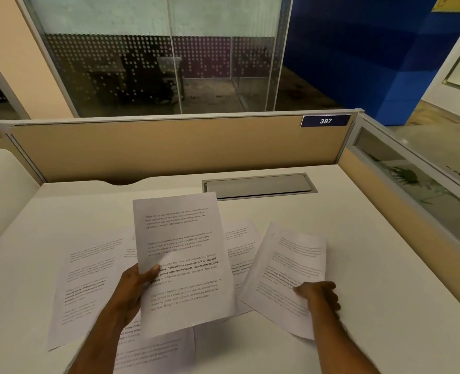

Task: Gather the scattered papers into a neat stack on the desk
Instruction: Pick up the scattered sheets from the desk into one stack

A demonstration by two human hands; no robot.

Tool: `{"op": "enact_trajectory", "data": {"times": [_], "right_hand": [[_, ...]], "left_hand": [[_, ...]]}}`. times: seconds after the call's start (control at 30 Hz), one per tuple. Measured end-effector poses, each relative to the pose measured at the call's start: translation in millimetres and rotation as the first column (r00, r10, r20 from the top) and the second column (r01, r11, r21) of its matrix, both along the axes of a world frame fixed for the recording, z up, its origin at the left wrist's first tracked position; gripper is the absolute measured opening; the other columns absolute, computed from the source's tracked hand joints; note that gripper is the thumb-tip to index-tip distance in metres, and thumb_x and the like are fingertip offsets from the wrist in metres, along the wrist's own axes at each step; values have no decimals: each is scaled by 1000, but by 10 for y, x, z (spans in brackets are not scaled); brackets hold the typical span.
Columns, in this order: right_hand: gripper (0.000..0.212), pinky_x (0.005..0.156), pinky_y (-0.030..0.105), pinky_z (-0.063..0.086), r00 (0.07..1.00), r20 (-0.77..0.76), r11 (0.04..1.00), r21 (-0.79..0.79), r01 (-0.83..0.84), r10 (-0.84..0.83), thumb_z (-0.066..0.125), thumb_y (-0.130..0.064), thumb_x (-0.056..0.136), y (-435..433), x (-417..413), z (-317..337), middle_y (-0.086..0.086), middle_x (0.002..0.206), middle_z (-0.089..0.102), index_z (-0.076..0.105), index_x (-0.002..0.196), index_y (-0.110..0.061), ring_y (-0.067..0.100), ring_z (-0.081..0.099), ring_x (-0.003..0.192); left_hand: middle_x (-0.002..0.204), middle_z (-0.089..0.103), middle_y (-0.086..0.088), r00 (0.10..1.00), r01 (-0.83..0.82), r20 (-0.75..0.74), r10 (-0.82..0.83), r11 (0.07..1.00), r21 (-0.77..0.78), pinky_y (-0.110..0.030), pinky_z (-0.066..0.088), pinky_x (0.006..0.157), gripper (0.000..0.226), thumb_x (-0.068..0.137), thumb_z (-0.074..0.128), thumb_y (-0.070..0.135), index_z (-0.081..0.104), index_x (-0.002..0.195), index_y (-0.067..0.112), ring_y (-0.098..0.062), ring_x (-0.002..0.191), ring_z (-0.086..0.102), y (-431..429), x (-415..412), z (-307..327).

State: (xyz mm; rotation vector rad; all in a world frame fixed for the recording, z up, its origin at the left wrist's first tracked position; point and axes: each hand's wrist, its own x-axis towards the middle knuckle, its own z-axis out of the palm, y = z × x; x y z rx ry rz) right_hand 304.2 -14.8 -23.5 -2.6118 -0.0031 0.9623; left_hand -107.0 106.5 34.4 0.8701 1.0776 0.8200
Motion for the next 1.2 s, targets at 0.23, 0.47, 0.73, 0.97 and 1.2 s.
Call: {"op": "enact_trajectory", "data": {"times": [0.23, 0.47, 0.73, 0.97, 1.2], "right_hand": [[45, 99, 50, 53, 991, -102, 918, 380, 114, -81, 82, -11, 76, -56, 101, 97, 24, 115, 70, 67, 114, 7, 40, 64, 106], [30, 90, 39, 56, 967, -188, 553, 831, 65, 170, 76, -1, 82, -35, 255, 1229, 15, 112, 73, 72, 110, -9, 26, 73, 88], [33, 68, 33, 63, 774, -131, 288, 955, -69, 619, 74, -9, 74, 185, -243, 2398, 9, 108, 78, 77, 104, -19, 30, 75, 97], [45, 75, 28, 63, 739, -85, 357, 909, -218, 668, 81, -8, 74, 574, -1054, 2159, 11, 106, 78, 70, 118, 0, 26, 76, 95], [47, 87, 43, 60, 809, -106, 515, 816, -261, 578, 80, -20, 82, 774, -1390, 1580, 9, 117, 74, 63, 124, -10, 27, 72, 97]], "left_hand": [[107, 79, -21, 1000, -6, -2, 6, 1000, 2, -46, 65, 67, 26, 94, 64, 10, 65, 120, 10, -40, 92, 78, 45, -25, 29], [101, 81, -18, 999, -11, -33, 13, 999, 44, -44, 66, 66, 23, 95, 63, 8, 65, 118, 8, -36, 86, 79, 125, -27, 159], [108, 79, -20, 998, -12, -56, 17, 996, 93, -53, 64, 78, 29, 95, 65, 10, 63, 124, 7, -41, 95, 76, 192, -29, 331], [113, 78, -19, 1000, -8, -28, 12, 991, 131, -56, 62, 84, 26, 93, 68, 12, 72, 118, 9, -41, 100, 75, 126, 94, 493], [111, 77, -22, 1000, -2, 4, 1, 990, 144, -50, 63, 80, 23, 89, 71, 14, 76, 111, 8, -44, 103, 73, 23, 46, 551]]}}
